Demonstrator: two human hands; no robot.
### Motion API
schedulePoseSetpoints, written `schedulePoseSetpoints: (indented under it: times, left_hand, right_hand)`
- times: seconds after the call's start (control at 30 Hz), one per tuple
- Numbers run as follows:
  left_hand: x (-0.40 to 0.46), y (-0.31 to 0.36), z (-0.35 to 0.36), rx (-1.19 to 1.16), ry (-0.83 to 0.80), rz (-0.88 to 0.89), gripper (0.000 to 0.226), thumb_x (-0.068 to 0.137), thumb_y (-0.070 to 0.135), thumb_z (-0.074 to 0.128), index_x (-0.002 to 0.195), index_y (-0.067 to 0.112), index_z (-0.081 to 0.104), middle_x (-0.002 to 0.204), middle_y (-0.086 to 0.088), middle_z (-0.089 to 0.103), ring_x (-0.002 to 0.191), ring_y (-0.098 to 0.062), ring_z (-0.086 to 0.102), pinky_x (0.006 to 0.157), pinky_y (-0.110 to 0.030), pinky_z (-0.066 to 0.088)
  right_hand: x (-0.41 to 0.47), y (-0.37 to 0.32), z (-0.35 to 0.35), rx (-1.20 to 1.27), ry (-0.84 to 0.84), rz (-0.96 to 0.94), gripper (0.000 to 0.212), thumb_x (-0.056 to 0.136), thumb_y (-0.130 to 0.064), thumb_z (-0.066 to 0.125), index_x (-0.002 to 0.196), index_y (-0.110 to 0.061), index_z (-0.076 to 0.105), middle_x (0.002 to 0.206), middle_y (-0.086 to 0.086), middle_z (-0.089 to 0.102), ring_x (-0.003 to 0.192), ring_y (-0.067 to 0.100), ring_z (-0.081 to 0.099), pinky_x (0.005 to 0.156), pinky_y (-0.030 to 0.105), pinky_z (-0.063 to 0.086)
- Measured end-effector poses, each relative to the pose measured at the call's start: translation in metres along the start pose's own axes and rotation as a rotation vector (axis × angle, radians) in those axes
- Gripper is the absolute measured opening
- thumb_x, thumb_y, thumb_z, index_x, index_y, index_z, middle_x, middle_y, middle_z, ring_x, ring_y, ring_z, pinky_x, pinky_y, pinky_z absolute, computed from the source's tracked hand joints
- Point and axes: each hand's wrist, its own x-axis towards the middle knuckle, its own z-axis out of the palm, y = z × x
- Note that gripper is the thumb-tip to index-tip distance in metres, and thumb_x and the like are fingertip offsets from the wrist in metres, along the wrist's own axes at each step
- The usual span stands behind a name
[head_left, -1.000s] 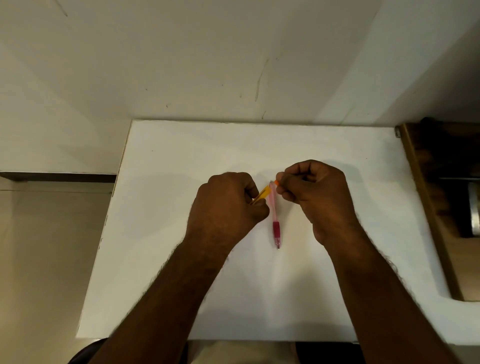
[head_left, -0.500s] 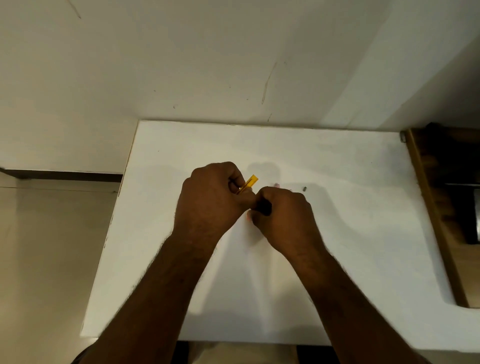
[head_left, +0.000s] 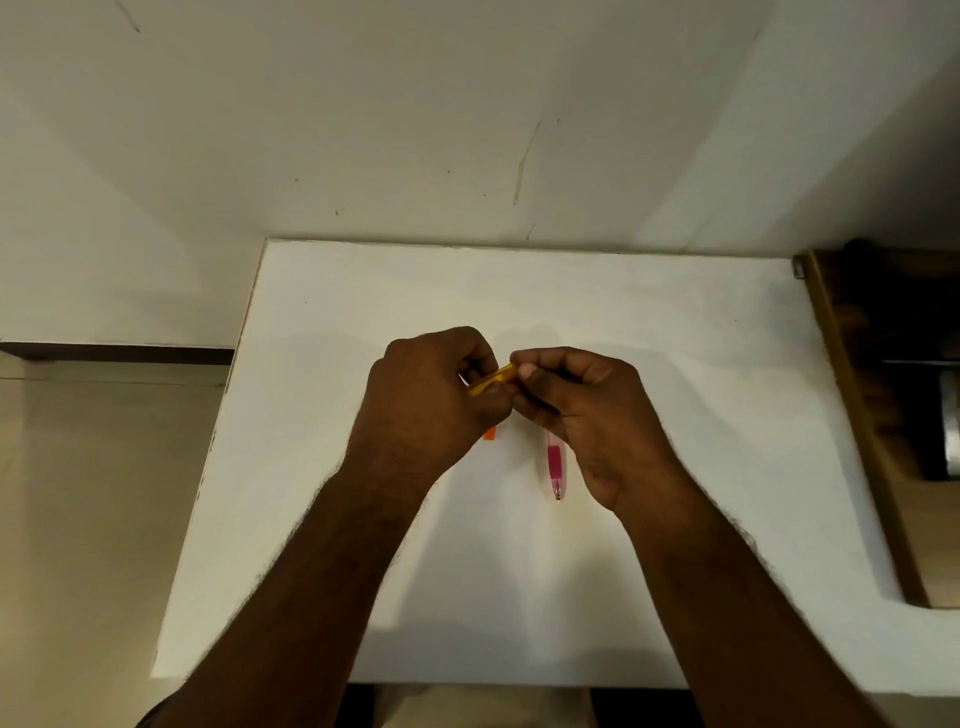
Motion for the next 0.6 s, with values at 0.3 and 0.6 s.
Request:
schedulePoseSetpoints:
  times: [0.3, 0.6]
  left_hand:
    - [-0.0010, 0.0046, -0.0034, -0.048, 0.024, 0.058, 0.017, 0.067, 0.034, 0.070, 0.082, 0.026, 0.073, 0.074, 0.009, 0.069, 0.073, -0.011, 0.065, 0.069, -0.035, 0.056]
    - [0.0003, 0.0032, -0.0057, -0.037, 0.043, 0.127, 0.013, 0.074, 0.030, 0.075, 0.086, 0.026, 0.073, 0.075, 0.010, 0.065, 0.066, -0.007, 0.058, 0.067, -0.028, 0.050]
  right_hand:
    - [0.0033, 0.0014, -0.0031, 0.183, -0.049, 0.143, 0.018, 0.094, 0.006, 0.062, 0.097, -0.004, 0.077, 0.088, 0.010, 0.081, 0.081, 0.018, 0.080, 0.071, 0.022, 0.061]
    - [0.0044, 0.0035, -0.0031, 0.185, -0.089, 0.138, 0.024, 0.095, 0.008, 0.059, 0.095, -0.007, 0.077, 0.085, 0.006, 0.081, 0.080, 0.016, 0.079, 0.071, 0.022, 0.061]
